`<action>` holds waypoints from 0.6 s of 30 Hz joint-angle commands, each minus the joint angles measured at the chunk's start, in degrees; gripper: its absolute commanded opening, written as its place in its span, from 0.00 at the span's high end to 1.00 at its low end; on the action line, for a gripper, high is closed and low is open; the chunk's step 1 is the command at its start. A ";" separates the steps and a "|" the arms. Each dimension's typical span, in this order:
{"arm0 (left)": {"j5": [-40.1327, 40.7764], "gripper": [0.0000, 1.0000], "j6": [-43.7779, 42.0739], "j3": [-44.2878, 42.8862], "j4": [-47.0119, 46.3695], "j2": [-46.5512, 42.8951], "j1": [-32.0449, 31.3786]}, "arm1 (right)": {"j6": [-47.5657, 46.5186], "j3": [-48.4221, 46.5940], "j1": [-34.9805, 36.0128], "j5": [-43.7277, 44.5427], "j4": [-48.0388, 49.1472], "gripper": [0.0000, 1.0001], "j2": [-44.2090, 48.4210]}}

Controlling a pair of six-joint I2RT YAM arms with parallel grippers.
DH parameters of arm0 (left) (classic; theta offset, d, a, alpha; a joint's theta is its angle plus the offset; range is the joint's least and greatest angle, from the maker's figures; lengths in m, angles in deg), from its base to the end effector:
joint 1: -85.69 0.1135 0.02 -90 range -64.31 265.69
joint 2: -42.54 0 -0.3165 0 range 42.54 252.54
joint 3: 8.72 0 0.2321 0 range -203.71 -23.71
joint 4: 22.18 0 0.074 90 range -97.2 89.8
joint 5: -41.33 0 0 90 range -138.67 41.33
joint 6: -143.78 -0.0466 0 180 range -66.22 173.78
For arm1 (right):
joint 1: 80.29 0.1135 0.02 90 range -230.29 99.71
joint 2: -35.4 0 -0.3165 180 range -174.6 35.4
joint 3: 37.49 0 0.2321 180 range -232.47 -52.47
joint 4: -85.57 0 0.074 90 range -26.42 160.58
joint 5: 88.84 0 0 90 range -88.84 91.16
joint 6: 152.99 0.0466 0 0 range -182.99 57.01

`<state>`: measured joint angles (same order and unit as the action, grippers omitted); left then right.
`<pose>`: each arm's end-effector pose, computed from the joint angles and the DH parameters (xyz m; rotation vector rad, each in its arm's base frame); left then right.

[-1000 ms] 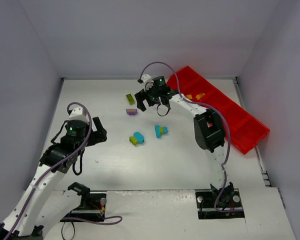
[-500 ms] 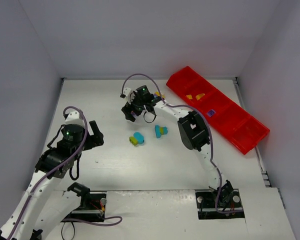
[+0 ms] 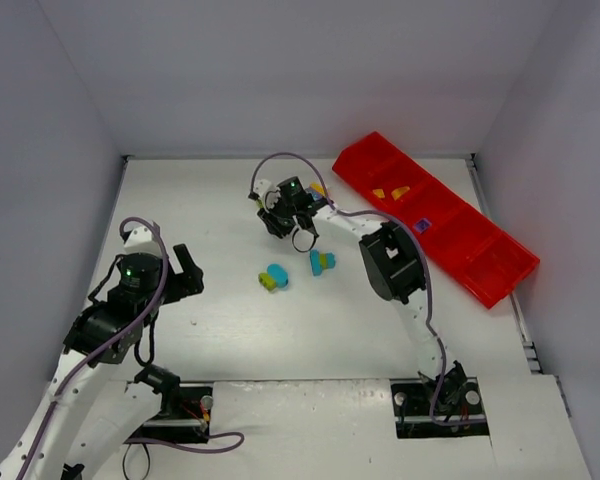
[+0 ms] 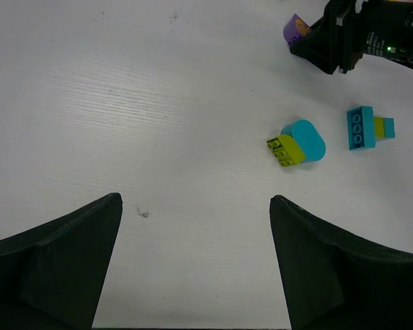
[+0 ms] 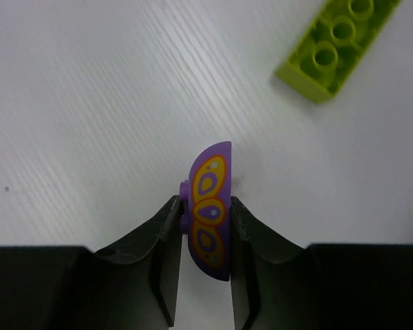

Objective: Sort the legos into containers by color

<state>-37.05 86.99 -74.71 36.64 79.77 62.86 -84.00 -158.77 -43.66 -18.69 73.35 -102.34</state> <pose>0.0728 -0.0205 0.3567 -0.3131 2.0829 -0.3807 0.4562 0.3589 0.2040 -1.1857 1.7097 0.5255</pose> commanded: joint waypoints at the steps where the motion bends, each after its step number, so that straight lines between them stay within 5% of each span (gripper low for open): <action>1: -0.01 0.18 0.10 -1.20 -3.66 1.52 -0.11 | 3.78 5.47 -2.25 5.08 4.08 1.00 11.50; 11: -2.03 0.18 -0.78 -1.99 -9.29 6.97 -0.11 | 25.40 29.82 -17.36 29.95 9.10 1.00 35.84; 18: -3.53 0.18 -0.87 -3.57 -12.54 11.98 -0.11 | 32.53 35.46 -27.74 38.21 6.03 1.00 38.85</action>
<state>-39.59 86.86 -74.71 29.14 90.55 62.86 -56.73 -124.33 -70.59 12.82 79.16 -64.55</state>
